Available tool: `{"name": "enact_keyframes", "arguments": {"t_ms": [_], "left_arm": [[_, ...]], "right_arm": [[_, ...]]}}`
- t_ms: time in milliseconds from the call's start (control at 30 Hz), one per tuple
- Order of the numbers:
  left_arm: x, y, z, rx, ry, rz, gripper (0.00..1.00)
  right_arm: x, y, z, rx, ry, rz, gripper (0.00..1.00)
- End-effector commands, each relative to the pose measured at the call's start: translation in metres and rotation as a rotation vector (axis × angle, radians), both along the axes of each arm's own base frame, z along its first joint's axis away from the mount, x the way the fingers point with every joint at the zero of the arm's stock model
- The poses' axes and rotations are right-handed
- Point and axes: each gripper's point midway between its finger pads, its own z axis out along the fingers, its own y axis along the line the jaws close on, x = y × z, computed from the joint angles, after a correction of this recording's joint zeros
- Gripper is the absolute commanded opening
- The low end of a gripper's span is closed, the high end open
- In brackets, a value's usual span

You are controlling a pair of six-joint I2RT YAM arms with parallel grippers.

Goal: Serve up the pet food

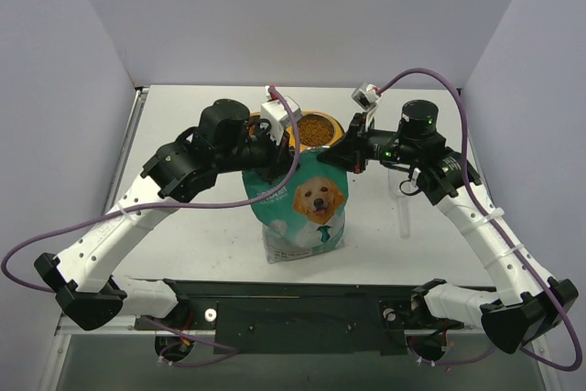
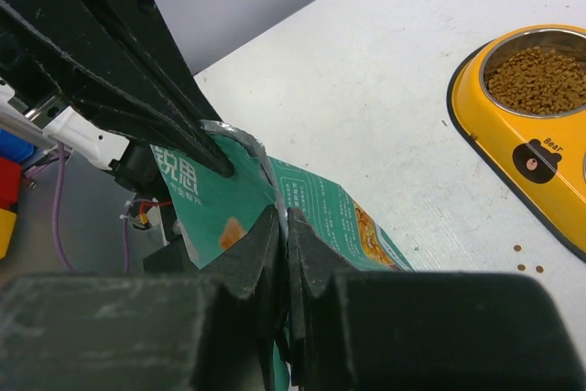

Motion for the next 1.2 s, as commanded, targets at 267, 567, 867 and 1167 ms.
{"name": "enact_keyframes", "arguments": {"t_ms": [267,567,867,1167], "left_arm": [[-0.001,0.03,0.028,0.029,-0.095,0.117,0.22],[-0.002,0.028,0.017,0.056,-0.055,0.096,0.0],[-0.006,0.043,0.014,0.071,-0.036,0.135,0.21],[-0.008,0.051,0.008,0.103,-0.037,0.146,0.0]], "right_arm": [[0.011,-0.011,0.03,0.042,-0.148,-0.078,0.0],[0.01,-0.011,0.031,0.043,-0.153,-0.073,0.0],[0.011,-0.015,0.033,0.044,-0.165,-0.085,0.0],[0.012,-0.017,0.032,0.043,-0.164,-0.089,0.0]]}}
